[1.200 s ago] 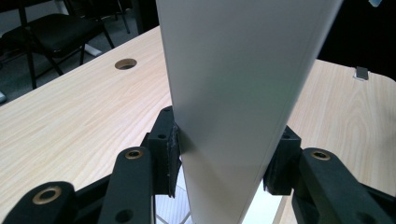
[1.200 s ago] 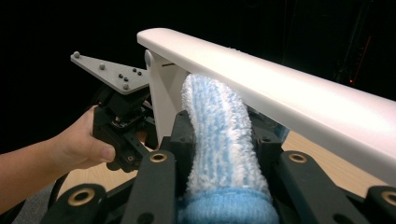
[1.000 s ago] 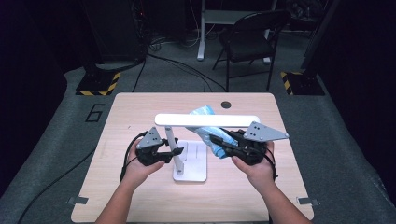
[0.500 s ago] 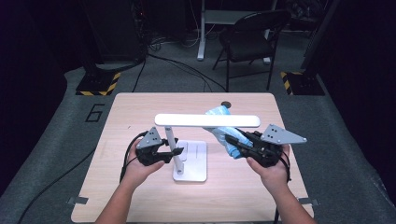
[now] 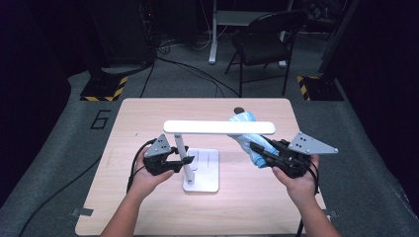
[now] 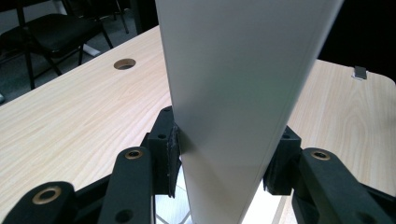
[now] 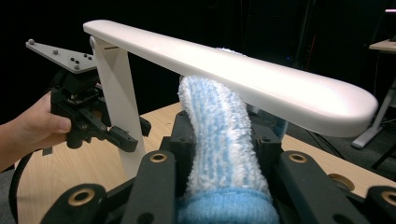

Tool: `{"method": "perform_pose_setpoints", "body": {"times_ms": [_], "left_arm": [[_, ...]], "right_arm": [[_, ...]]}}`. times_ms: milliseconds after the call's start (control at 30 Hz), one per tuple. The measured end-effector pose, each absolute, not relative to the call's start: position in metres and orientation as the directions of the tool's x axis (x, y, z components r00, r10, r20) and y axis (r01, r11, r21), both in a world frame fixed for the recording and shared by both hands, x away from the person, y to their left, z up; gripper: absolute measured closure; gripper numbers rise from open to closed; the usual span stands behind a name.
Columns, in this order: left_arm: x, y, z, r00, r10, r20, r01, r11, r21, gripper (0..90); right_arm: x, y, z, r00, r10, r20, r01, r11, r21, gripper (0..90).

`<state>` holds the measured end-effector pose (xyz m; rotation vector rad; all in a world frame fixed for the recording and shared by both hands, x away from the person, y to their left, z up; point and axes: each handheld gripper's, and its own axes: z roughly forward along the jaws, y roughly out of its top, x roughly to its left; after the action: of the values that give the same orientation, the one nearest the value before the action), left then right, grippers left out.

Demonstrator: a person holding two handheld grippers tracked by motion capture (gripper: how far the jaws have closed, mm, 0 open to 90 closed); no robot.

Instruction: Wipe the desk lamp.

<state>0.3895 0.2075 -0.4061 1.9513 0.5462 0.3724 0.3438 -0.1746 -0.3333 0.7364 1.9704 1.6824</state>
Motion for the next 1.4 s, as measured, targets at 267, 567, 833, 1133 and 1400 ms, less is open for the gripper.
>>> {"method": "perform_pose_setpoints", "body": {"times_ms": [267,567,833,1133,1400], "left_arm": [[0.389,0.208,-0.406,0.848,0.529,0.018,0.210,-0.367,0.906,55.6],[0.390,0.208,-0.406,0.851,0.526,0.018,0.209,-0.369,0.906,55.6],[0.390,0.207,-0.406,0.849,0.529,0.018,0.210,-0.368,0.906,55.5],[0.390,0.207,-0.406,0.849,0.528,0.016,0.211,-0.367,0.906,55.5],[0.390,0.207,-0.406,0.848,0.530,0.015,0.212,-0.365,0.907,55.6]], "right_arm": [[0.343,-0.185,-0.333,-0.754,0.657,0.009,0.112,0.114,0.987,68.3],[0.343,-0.198,-0.333,-0.748,0.664,-0.008,0.099,0.125,0.987,68.2],[0.343,-0.215,-0.335,-0.732,0.681,0.000,0.103,0.110,0.989,68.3],[0.343,-0.234,-0.337,-0.696,0.717,0.022,0.122,0.089,0.988,68.4],[0.346,-0.243,-0.332,-0.684,0.730,0.007,0.115,0.098,0.989,68.5]]}}
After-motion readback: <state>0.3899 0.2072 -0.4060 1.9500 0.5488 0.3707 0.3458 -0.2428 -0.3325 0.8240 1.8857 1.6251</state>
